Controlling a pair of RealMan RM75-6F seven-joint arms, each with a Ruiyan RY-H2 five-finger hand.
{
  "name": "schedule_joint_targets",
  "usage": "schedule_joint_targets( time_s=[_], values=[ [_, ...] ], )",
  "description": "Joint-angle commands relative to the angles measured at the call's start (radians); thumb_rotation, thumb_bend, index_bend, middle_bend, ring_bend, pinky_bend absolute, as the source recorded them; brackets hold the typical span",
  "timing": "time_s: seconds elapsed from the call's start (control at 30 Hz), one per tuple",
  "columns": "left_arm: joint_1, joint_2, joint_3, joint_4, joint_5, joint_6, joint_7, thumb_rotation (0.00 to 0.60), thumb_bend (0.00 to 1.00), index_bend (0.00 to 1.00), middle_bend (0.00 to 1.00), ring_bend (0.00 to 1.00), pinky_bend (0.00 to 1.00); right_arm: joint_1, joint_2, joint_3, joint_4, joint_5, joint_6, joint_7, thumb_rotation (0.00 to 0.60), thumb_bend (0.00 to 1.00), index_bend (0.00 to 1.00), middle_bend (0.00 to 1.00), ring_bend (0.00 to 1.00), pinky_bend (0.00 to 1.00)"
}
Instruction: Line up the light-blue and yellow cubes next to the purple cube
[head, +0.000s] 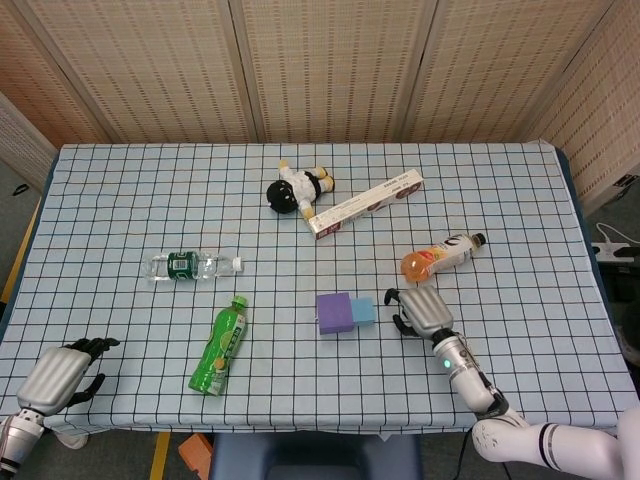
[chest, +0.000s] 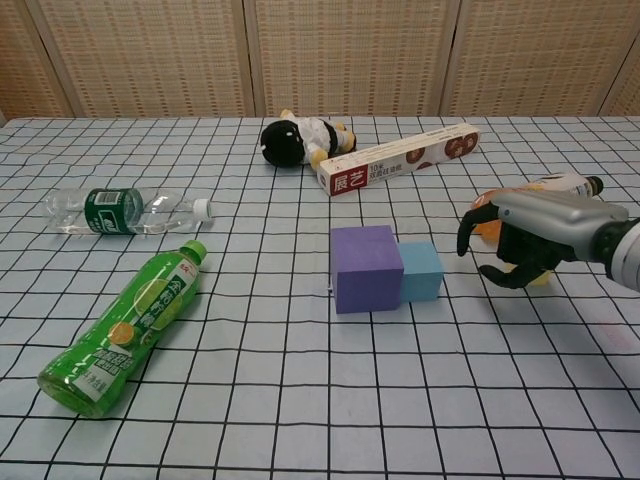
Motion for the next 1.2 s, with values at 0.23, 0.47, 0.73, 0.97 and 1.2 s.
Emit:
schedule_joint_targets(
  time_s=[0.23, 0.47, 0.73, 0.97, 1.2],
  values=[
    [0.001, -0.001, -0.002, -0.003, -0.009, -0.003, 0.010, 0.600, 0.45, 0.26, 0.32, 0.32, 0.55, -0.055, 0.080, -0.004, -0.050, -0.010, 0.122, -0.120, 0.600, 0.10, 0.35, 1.00, 0.93, 1.00],
    [0.000, -0.001, -0.004, -0.003, -0.014, -0.008, 0.011, 0.600, 0.45, 0.26, 0.32, 0.32, 0.55, -0.051, 0.053, 0.005, 0.032, 0.035, 0.062, -0.102, 0.600, 0.10, 0.34, 1.00, 0.93, 1.00],
    [-0.001, -0.001, -0.004, -0.001, -0.014, -0.008, 0.007, 0.600, 0.45, 0.26, 0.32, 0.32, 0.55, -0.049, 0.025, 0.015, 0.087, 0.045, 0.031, -0.082, 0.600, 0.10, 0.35, 1.00, 0.93, 1.00],
    [-0.001, -0.001, -0.003, -0.002, -0.013, -0.009, 0.010, 0.600, 0.45, 0.26, 0.32, 0.32, 0.55, -0.052, 0.017, 0.021, 0.109, 0.040, 0.017, -0.060, 0.600, 0.10, 0.38, 1.00, 0.93, 1.00],
    [0.000, -0.001, -0.004, -0.003, -0.014, -0.008, 0.012, 0.600, 0.45, 0.26, 0.32, 0.32, 0.55, -0.054, 0.011, 0.024, 0.126, 0.039, 0.003, -0.045, 0.600, 0.10, 0.40, 1.00, 0.93, 1.00]
  ],
)
